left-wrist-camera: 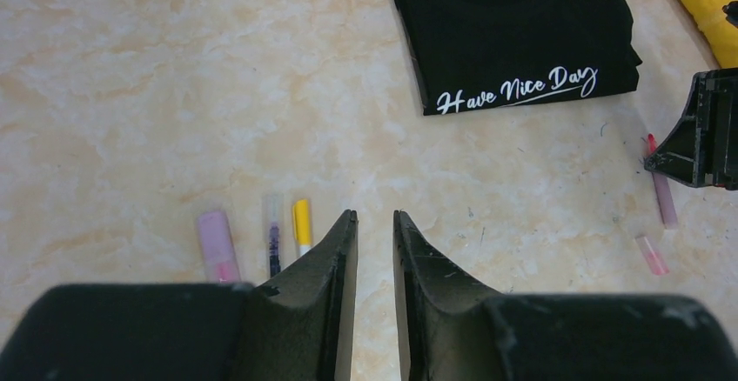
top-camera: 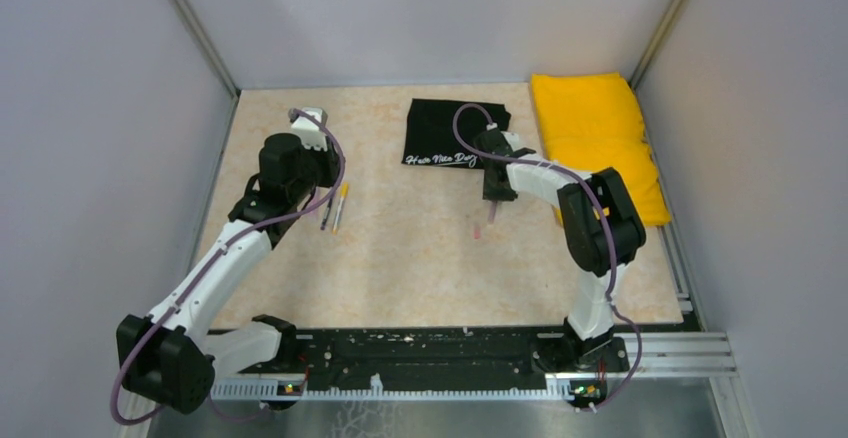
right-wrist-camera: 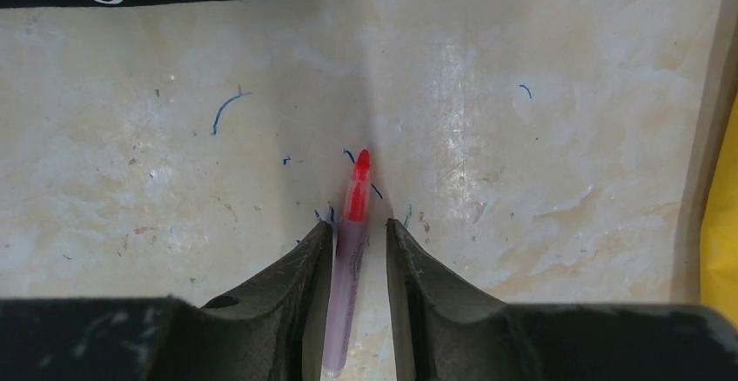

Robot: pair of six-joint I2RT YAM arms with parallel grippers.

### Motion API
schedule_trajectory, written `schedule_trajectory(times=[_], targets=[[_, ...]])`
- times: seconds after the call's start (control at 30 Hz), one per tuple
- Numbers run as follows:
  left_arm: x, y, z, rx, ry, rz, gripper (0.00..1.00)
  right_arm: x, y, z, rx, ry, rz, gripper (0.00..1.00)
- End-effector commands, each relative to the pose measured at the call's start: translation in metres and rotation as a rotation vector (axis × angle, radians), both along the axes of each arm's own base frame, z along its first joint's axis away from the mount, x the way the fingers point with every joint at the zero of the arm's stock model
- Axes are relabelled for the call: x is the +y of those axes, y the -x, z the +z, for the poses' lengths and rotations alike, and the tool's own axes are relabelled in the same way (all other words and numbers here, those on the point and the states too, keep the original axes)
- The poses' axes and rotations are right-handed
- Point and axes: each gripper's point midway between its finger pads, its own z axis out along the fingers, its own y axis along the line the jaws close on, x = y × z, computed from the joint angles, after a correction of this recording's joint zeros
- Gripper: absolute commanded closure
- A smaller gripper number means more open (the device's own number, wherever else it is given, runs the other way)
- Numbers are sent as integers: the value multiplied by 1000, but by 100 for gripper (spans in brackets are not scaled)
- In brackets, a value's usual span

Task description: Insert the pens into the pen caps

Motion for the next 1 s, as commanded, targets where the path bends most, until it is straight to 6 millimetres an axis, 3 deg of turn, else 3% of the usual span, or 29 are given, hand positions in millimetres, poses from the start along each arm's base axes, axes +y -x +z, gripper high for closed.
schedule_trajectory(times=[0.0,0.3,0.47,0.67,0.83,0.97], targets=[[-2,-1,10,-30,2,-7,74,8,-15,6,-23,-30,9,73],[-6,0,7,-21,-1,-34,75,3,-13,6,-10,-18,8,93],[-24,6,6,0,44,-128,75,-5,-10,25,-64,-9,-10,100],[-60,28,15,34,203,-301,71,1,-8,82,-242,-120,28,100],[-84,46,35,17,361,-424,69,50,5,139,-391,-421,212,100],[-98,52,37,13,372,-446,69,77,14,179,-469,-585,259,100]])
